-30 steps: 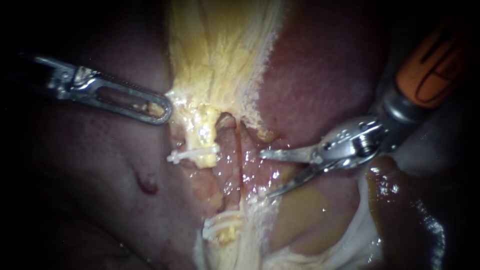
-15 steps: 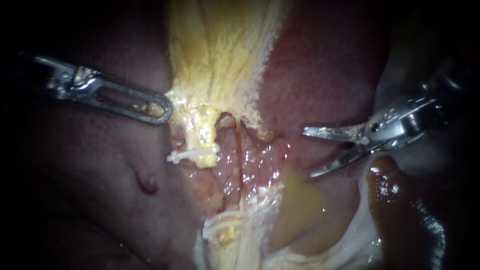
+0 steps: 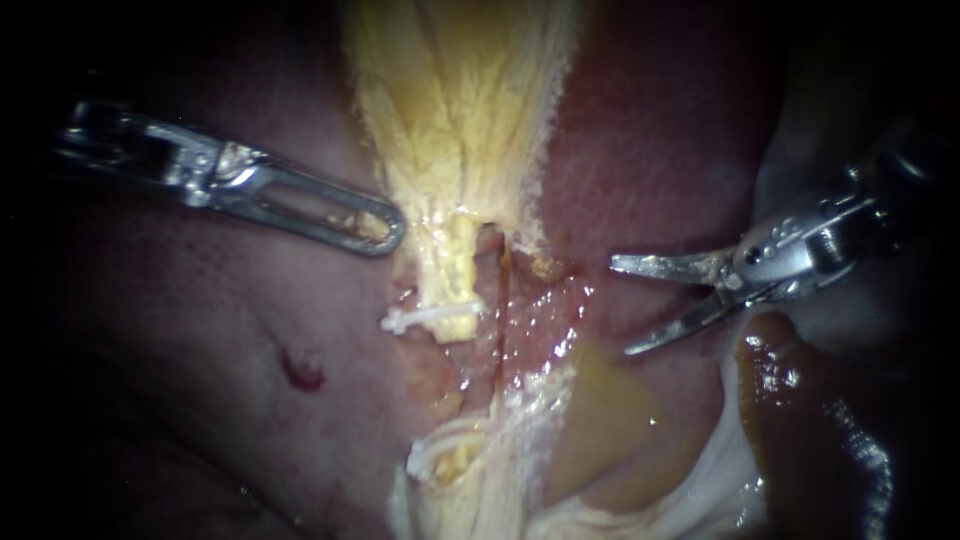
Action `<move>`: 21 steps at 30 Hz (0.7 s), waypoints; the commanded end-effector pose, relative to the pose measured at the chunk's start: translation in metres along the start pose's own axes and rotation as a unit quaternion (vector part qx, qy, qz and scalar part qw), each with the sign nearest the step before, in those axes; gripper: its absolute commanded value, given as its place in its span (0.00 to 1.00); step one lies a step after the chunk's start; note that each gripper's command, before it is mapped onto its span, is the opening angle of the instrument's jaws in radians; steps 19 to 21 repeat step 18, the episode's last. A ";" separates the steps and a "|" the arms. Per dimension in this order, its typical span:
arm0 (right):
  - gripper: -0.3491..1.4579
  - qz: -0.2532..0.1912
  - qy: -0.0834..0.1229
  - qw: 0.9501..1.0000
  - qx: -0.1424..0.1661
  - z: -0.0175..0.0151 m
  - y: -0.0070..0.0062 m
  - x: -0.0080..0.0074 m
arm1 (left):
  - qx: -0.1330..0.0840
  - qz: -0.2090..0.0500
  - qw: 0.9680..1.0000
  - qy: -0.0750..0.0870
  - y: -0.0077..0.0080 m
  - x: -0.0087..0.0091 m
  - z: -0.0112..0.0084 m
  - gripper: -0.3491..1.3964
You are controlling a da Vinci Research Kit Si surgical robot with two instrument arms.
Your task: Go back from the cut left tube
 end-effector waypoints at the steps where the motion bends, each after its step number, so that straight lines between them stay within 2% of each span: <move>1: 0.99 -0.001 0.000 1.000 0.000 0.0000 0.0000 0.0000 | -0.003 0.001 1.000 0.004 0.0002 0.0001 0.0004 0.00; 7: 0.99 -0.001 0.000 1.000 0.000 0.0000 -0.0001 0.0001 | -0.005 0.004 1.000 0.008 0.0017 0.0001 0.0015 0.00; 21: 0.99 0.000 0.003 1.000 0.000 0.0001 0.0000 0.0002 | -0.004 0.004 1.000 0.009 0.0015 0.0003 0.0016 0.00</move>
